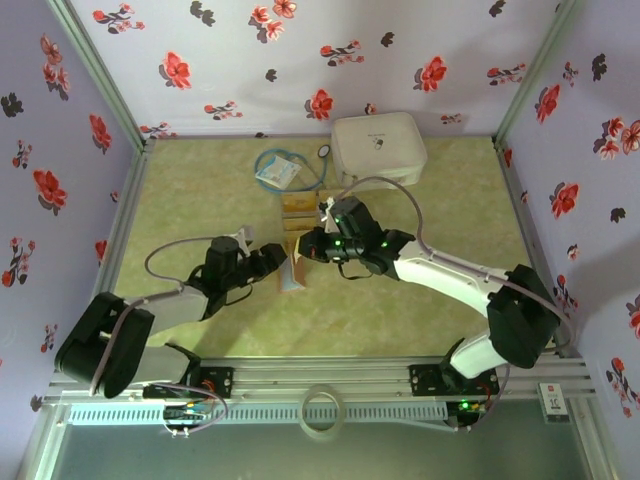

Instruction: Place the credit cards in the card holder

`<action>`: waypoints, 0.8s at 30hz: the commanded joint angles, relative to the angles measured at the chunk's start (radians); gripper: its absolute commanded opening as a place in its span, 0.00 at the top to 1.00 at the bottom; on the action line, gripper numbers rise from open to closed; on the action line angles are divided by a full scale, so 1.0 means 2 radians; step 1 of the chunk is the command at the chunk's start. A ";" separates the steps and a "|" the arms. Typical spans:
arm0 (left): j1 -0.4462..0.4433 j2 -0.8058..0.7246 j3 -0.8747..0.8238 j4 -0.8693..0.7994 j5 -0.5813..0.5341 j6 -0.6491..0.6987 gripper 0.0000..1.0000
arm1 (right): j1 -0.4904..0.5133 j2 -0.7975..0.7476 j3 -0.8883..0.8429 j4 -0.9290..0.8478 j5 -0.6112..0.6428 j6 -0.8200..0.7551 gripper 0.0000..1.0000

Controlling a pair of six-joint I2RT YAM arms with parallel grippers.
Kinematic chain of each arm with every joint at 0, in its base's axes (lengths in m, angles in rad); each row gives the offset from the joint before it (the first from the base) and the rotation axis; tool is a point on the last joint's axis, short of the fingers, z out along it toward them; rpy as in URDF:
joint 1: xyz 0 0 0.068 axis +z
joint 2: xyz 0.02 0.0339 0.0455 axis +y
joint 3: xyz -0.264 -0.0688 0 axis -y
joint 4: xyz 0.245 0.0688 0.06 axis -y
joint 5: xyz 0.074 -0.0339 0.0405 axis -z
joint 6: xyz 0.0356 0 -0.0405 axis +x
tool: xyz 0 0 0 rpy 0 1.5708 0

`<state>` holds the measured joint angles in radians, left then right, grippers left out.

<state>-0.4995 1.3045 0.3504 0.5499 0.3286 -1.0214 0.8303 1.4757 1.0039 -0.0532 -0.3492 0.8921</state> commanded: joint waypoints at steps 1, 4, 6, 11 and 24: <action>-0.003 -0.033 -0.006 -0.029 -0.020 0.011 0.39 | -0.013 -0.015 -0.020 0.005 -0.012 -0.005 1.00; -0.003 -0.057 -0.001 -0.076 -0.035 0.030 0.35 | -0.025 -0.026 -0.031 -0.002 -0.020 -0.011 1.00; -0.003 -0.066 0.002 -0.097 -0.041 0.040 0.33 | -0.030 -0.030 -0.036 -0.007 -0.023 -0.014 1.00; -0.005 -0.071 0.012 -0.135 -0.040 0.057 0.31 | -0.038 -0.037 -0.048 -0.010 -0.026 -0.017 1.00; -0.046 -0.009 0.085 -0.252 -0.072 0.124 0.24 | -0.078 -0.088 -0.124 -0.007 -0.023 -0.040 1.00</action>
<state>-0.5663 1.2545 0.4706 0.1314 0.2237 -0.8433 0.6926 1.3346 0.7784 -0.0669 -0.3824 0.8471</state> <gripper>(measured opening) 0.755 0.039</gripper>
